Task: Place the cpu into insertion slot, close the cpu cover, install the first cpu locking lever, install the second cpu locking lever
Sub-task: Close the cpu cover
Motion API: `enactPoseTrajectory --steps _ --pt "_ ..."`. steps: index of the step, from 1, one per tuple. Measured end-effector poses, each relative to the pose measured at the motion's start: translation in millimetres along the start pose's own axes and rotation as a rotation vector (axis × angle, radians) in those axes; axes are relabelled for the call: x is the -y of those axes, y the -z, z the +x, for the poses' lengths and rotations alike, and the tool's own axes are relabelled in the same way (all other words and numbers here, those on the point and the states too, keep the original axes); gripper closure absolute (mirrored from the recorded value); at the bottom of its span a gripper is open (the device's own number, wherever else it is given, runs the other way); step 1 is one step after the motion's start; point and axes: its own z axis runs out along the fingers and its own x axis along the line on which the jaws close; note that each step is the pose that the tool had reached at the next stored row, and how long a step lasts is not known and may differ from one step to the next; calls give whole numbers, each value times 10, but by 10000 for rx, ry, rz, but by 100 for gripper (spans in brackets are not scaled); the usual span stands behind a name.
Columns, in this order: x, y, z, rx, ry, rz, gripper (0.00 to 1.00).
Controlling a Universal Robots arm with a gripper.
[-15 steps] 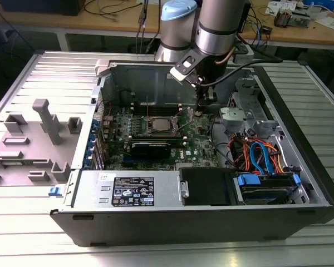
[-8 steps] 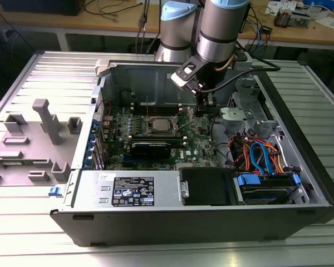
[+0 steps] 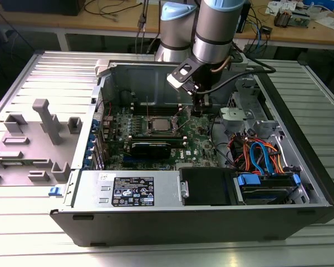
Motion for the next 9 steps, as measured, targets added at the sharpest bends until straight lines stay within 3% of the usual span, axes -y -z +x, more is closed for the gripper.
enactPoseTrajectory --steps 7,9 --pt "6 0 1 0 2 0 89" --pt "122 -1 7 0 1 0 89"
